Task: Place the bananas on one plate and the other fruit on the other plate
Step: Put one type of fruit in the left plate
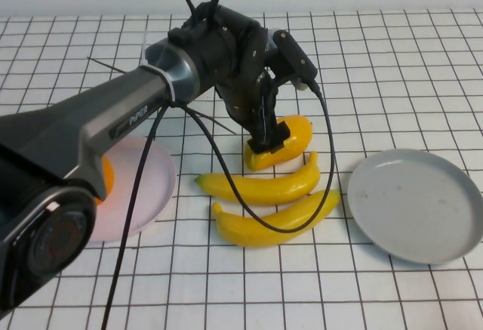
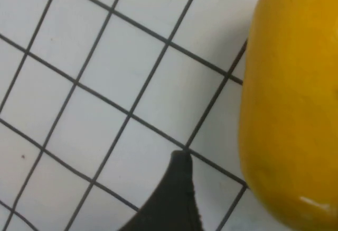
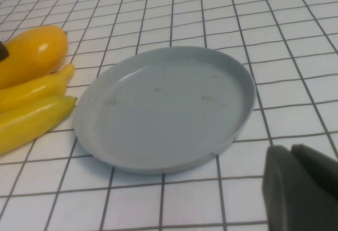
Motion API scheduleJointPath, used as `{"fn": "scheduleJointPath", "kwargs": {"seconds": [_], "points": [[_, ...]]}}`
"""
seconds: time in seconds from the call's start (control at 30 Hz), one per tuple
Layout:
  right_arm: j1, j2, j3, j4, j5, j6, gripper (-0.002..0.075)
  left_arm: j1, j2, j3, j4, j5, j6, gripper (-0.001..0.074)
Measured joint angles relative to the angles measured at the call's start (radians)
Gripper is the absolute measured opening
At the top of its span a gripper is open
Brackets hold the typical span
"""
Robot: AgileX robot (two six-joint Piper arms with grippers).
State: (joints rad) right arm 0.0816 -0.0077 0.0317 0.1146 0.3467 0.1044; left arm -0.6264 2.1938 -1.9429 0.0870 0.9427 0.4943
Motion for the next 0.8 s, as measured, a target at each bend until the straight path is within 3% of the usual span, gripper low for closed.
{"fn": "scheduleJointPath", "kwargs": {"seconds": [0.3,0.8], "points": [[0.000,0.000,0.000,0.002,0.000,0.000,-0.0015,0.000,0.036,-0.007,-0.126,0.012,0.150,0.0668],[0.000,0.000,0.000,0.002,0.000,0.000,-0.0015,0.002,0.073,-0.007,-0.156,-0.079,0.197,0.0669]]}}
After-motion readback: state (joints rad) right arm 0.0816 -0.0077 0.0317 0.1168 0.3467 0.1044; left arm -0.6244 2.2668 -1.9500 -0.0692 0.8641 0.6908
